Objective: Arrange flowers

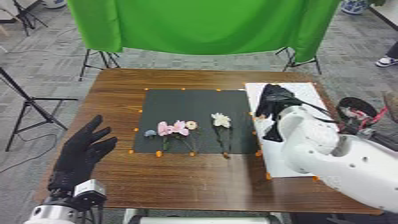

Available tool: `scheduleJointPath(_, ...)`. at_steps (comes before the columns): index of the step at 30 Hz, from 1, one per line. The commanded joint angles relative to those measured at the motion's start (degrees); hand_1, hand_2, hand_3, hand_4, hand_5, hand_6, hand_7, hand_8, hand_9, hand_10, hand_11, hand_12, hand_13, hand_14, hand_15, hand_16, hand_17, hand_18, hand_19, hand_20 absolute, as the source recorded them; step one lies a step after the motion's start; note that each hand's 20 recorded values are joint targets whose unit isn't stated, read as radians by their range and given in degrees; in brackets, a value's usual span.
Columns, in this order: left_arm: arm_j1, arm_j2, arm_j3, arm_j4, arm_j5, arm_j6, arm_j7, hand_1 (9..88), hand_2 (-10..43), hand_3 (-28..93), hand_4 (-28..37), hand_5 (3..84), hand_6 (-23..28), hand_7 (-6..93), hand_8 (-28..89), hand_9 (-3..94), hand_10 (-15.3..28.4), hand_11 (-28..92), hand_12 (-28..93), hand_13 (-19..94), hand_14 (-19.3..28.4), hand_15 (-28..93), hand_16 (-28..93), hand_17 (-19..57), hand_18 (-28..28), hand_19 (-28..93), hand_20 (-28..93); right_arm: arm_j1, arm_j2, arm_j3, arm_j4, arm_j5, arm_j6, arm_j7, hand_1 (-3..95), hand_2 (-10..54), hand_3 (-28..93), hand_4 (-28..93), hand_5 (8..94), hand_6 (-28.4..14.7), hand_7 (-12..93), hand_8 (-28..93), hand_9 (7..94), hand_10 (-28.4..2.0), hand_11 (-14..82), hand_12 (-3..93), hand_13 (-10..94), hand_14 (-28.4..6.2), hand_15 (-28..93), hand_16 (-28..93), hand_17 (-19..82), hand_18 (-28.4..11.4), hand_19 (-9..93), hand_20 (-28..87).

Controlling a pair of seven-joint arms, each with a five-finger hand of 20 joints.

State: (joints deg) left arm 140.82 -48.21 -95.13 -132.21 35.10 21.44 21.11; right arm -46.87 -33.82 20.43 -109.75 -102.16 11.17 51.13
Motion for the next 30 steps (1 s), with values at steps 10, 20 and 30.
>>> scheduleJointPath(10, 0.44, -1.43, -0.45, -0.33, 0.83, -0.22, -1.21, 29.8, 7.8, 63, -20.5, 33.1, 8.1, 7.3, -7, 26.9, 18.1, 24, 11, 20, 27.4, 58, -13, -6.9, 28.4, 58, -1, -2.68, -2.84, -1.72, -0.62, -0.93, 0.20, 0.35, 58.7, -9.5, 72, -28, 82.0, 1.6, 20, 5, 93.7, -7.5, 7.9, 30.3, 87, -2.2, 61, 17, 56, -15.2, 93, 32)
scheduleJointPath(20, 0.45, -1.53, -0.38, -0.40, 0.92, -0.13, -1.01, 29.8, 7.8, 63, -20.5, 33.1, 8.1, 7.2, -7, 26.9, 18.1, 23, 11, 20, 27.4, 57, -13, -7.0, 28.4, 57, -1, -5.40, -3.18, 0.25, -1.51, 0.01, -1.68, 1.99, 58.5, -9.5, 73, -28, 81.7, 1.2, 20, 5, 93.6, -7.7, 7.2, 30.0, 88, -2.7, 61, 17, 57, -15.7, 93, 32)
scheduleJointPath(30, 0.43, -1.20, 0.01, -0.32, 0.58, 0.28, -0.41, 29.9, 7.8, 63, -20.4, 33.2, 8.1, 7.2, -7, 26.9, 18.1, 23, 11, 20, 27.4, 57, -12, -6.9, 28.4, 57, -1, -8.33, -3.72, 2.58, -3.29, 0.56, -3.43, -0.22, 58.5, -9.5, 72, -28, 81.0, 1.0, 19, 5, 92.3, -8.2, 6.6, 28.8, 87, -3.2, 61, 17, 56, -16.1, 93, 32)
